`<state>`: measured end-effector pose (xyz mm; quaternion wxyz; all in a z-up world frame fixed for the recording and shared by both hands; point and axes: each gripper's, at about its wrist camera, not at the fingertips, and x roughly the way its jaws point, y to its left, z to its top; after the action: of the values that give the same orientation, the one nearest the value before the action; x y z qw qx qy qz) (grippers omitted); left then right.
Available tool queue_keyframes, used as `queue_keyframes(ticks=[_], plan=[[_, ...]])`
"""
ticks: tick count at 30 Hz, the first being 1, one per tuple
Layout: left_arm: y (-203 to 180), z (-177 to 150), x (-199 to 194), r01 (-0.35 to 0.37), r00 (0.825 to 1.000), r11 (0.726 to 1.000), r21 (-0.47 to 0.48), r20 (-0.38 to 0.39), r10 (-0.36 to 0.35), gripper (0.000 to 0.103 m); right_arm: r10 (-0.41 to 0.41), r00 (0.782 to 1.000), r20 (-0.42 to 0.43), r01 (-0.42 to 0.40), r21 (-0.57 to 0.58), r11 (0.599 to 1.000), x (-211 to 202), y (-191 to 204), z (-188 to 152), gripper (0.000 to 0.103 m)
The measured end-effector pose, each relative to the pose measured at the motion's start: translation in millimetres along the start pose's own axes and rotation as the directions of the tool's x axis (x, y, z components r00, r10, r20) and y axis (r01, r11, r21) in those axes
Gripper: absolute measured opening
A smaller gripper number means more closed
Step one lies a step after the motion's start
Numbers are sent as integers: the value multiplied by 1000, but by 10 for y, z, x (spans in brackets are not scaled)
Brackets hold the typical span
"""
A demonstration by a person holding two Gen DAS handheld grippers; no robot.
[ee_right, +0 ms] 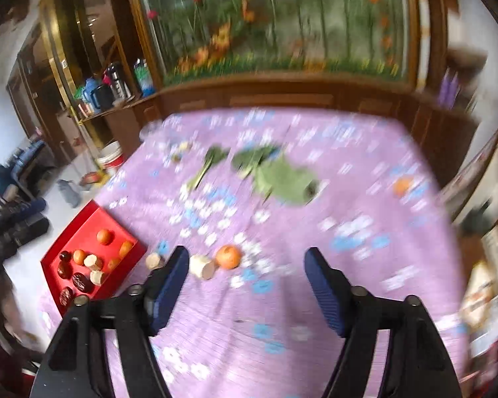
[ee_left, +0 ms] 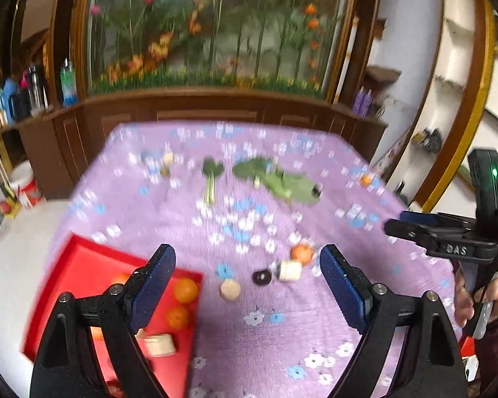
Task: Organize fruits
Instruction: 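Grasp a beige rice cake with the left tool while the right tool grasps a mandarin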
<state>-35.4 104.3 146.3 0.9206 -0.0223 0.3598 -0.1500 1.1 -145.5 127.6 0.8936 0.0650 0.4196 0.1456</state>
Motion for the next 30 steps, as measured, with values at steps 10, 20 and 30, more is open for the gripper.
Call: queue_keyframes(ticks=[10,20,30], plan=[[-116,-340,885,-13,991,1000,16,-136,15,62,38,997,-69,-37,27,999,947,-25,-58,64],[-145,-379,1086,-4,986,1000,14,-167,6,62,52,991,-123,-51,12,999,1345,36,-112,53],[-288,-335,1225,36,983,998,45,-179,-28,62,45,992,-121,-43,22,999,1348,4,-166,39]])
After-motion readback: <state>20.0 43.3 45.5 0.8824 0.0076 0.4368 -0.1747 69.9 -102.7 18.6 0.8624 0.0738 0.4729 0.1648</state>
